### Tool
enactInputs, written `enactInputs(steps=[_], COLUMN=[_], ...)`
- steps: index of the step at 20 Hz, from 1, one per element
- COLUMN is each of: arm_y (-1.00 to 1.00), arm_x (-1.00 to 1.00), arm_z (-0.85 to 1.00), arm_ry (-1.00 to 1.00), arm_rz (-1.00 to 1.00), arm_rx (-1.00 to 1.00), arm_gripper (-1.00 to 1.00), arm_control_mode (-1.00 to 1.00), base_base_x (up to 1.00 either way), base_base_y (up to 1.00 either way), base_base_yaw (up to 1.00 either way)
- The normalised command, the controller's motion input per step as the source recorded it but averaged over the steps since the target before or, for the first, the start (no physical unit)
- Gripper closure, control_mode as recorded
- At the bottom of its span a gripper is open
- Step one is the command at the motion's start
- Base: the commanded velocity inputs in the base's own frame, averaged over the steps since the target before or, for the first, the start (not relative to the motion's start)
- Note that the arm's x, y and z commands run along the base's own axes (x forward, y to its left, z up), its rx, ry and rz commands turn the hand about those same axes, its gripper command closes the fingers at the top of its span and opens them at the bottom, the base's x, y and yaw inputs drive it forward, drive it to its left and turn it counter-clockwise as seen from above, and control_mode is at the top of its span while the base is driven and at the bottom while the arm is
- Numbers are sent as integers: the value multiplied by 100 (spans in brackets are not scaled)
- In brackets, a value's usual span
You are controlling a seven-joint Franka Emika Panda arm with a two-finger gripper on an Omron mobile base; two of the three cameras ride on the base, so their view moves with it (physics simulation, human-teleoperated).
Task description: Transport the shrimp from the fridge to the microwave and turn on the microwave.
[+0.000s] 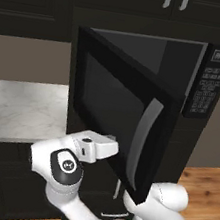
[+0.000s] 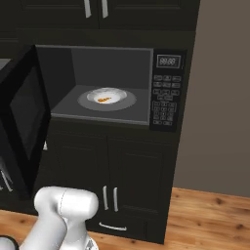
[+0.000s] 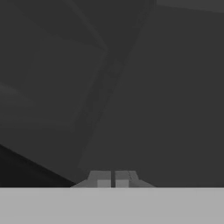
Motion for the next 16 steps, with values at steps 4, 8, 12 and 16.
enactInputs(steps=[4,8,12,16], arm_y=[-38,-43,-44,-48], arm_x=[63,57,50,39], arm_z=[0,0,0,0], arm_ry=[0,0,0,0], arm_rz=[7,15,16,13], arm_rx=[0,0,0,0], arm_gripper=[100,100,100,100], arm_control_mode=[-100,-100,-100,-100], base_base_x=[0,0,0,0], base_base_y=[0,0,0,0], base_base_yaw=[0,0,0,0])
